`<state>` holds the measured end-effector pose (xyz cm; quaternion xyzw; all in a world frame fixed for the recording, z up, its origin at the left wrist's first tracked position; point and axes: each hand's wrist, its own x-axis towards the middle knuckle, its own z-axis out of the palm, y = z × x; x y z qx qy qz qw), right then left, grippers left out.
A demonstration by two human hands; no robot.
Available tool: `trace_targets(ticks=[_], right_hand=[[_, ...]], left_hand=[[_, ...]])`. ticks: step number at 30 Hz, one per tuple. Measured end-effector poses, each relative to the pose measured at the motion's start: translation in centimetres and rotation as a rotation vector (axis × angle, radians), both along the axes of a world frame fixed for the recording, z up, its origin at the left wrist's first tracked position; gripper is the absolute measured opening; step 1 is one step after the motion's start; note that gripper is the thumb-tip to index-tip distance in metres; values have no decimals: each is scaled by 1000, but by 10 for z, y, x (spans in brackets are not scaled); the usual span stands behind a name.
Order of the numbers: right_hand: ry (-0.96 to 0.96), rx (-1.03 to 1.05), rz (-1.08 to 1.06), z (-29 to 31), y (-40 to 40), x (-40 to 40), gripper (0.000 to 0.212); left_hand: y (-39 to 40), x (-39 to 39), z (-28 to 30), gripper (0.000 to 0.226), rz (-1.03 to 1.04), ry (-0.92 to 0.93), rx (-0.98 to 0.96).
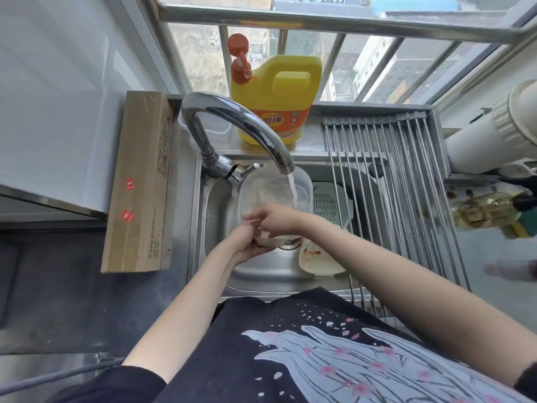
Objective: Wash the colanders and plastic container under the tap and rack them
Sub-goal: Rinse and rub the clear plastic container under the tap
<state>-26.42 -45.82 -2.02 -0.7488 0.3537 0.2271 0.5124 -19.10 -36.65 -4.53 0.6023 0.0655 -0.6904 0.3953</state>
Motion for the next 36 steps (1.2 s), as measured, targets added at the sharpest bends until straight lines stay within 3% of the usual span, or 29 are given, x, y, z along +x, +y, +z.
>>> trace_targets(ticks=[3, 5, 10, 12, 15, 17, 19, 22, 28, 31, 36], right_hand=[[81, -502, 319, 0, -16, -5, 50], [117, -711, 473, -20, -24, -12, 48], [233, -618, 147, -70, -6, -20, 48], [342, -576, 272, -59, -2, -24, 52], [685, -658, 635, -32, 3, -24, 54], [578, -610, 588, -30, 4, -30, 46], [349, -492, 577, -18, 7, -30, 41], [123, -327, 388, -13, 11, -36, 56], [-108, -876, 424, -23, 24, -62, 59], [-175, -1101, 374, -21, 27, -65, 30], [-422, -1374, 118, -7, 5, -70, 32]], left_hand=[[0, 5, 1, 27, -36, -58, 88], [3, 8, -1, 24, -81, -52, 120], [0, 16, -7, 28, -45, -185, 165], [-3, 20, -13, 35, 19, -322, 162], [-3, 21, -20, 33, 4, -455, 154], [-2, 17, -17, 22, 11, -515, 160], [-4, 11, -16, 23, 54, -513, 133], [-9, 7, -22, 35, 67, -550, 70], [-17, -10, -23, 40, 184, -189, -71], [-21, -17, -17, 41, 201, -166, -48], [-21, -16, -14, 30, 143, -70, 16]])
